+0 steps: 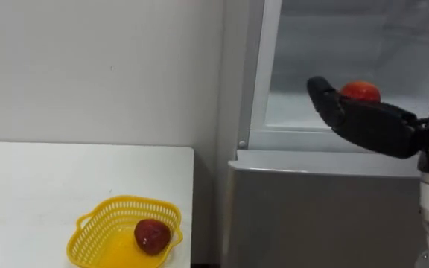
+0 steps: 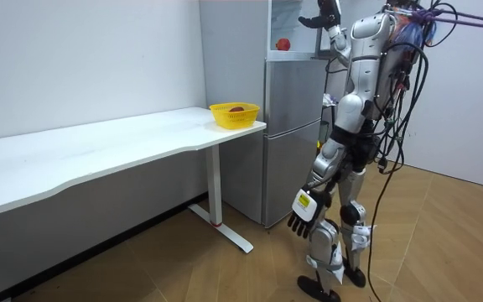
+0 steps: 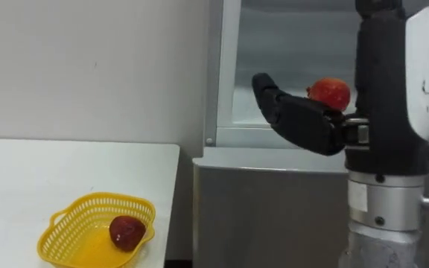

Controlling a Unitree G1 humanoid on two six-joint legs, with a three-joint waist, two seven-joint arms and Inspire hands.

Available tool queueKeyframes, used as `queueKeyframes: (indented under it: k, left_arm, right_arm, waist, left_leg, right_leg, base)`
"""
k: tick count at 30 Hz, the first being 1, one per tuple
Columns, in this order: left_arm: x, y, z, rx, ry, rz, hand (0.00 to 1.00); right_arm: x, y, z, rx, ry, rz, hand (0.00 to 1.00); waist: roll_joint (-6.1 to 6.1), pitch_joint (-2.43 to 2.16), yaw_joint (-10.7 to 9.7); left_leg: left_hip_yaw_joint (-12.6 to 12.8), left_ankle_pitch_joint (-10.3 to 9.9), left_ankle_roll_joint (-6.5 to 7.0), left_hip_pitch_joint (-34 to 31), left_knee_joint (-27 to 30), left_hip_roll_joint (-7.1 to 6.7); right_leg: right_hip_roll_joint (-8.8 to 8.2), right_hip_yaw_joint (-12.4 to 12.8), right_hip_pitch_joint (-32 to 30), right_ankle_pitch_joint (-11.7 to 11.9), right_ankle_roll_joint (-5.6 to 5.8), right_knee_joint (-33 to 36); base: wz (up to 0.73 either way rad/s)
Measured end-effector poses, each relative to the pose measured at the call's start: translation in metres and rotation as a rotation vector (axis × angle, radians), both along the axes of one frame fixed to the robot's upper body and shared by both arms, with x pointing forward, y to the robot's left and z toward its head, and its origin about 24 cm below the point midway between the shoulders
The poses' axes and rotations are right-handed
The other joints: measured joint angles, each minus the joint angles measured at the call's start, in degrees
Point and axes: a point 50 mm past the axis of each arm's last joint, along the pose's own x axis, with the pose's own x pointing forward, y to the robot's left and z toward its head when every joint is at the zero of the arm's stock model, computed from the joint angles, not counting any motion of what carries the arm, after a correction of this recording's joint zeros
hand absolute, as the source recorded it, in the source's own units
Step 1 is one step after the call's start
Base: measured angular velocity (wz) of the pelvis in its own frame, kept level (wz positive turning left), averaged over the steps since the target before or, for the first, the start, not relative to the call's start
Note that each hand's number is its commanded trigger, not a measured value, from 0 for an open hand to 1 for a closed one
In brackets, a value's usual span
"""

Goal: Retrieve from the upper fridge

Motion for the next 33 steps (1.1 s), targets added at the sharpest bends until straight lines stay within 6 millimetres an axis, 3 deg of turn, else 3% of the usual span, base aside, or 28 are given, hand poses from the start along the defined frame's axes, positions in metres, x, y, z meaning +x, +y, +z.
queueKeyframes:
  k: [7, 14, 22, 27, 33]
  left_arm:
    - [-0.003, 0.0, 0.0, -0.002, 0.006, 0.003, 0.0]
    - [-0.002, 0.0, 0.0, -0.002, 0.002, 0.011, 0.0]
    - [-0.002, 0.001, 0.0, -0.004, 0.008, 0.037, 0.0]
    - [-0.002, 0.003, 0.001, -0.006, 0.004, 0.058, 0.0]
    - [-0.008, 0.006, 0.002, -0.004, 0.009, 0.09, 0.0]
  right_arm:
    - [-0.001, -0.023, 0.0, 0.105, -0.02, -0.07, 0.0]
    - [0.014, -0.045, -0.017, 0.221, 0.088, -0.097, 0.0]
    - [0.026, -0.062, -0.02, 0.212, 0.148, -0.159, 0.0]
    - [0.045, -0.081, -0.013, 0.216, 0.199, -0.221, 0.0]
    - [0.058, -0.084, 0.009, 0.247, 0.199, -0.187, 0.0]
  waist:
    - [-0.24, 0.15, -0.6]
    - [-0.34, 0.38, -1.5]
    - [-0.51, 0.46, -1.2]
    - [-1.03, 0.63, -0.2]
    - [-1.98, 0.14, -0.1]
  left_leg:
    - [-0.2, 0.0, 0.0, -0.1, 0.0, -0.02]
    - [-0.2, 0.0, 0.0, -0.2, 0.1, -0.01]
    - [0.0, 0.0, -0.01, -0.4, -0.1, 0.02]
    - [-0.1, 0.0, -0.03, -0.3, -0.3, 0.0]
    - [-0.2, 0.1, -0.16, -1.0, -0.5, -0.07]
  right_leg:
    - [-0.02, -0.1, -0.1, 0.0, 0.01, 0.0]
    - [0.0, -0.1, -0.1, 0.0, 0.01, 0.0]
    - [-0.09, -1.0, -0.5, 0.0, 0.01, -0.1]
    - [-0.05, -1.0, -0.7, 0.0, 0.01, -0.1]
    - [-0.02, -1.6, -1.4, 0.0, 0.01, -0.1]
  base:
    - [0.0]
    - [0.0]
    - [0.0]
    - [0.0]
    - [0.01]
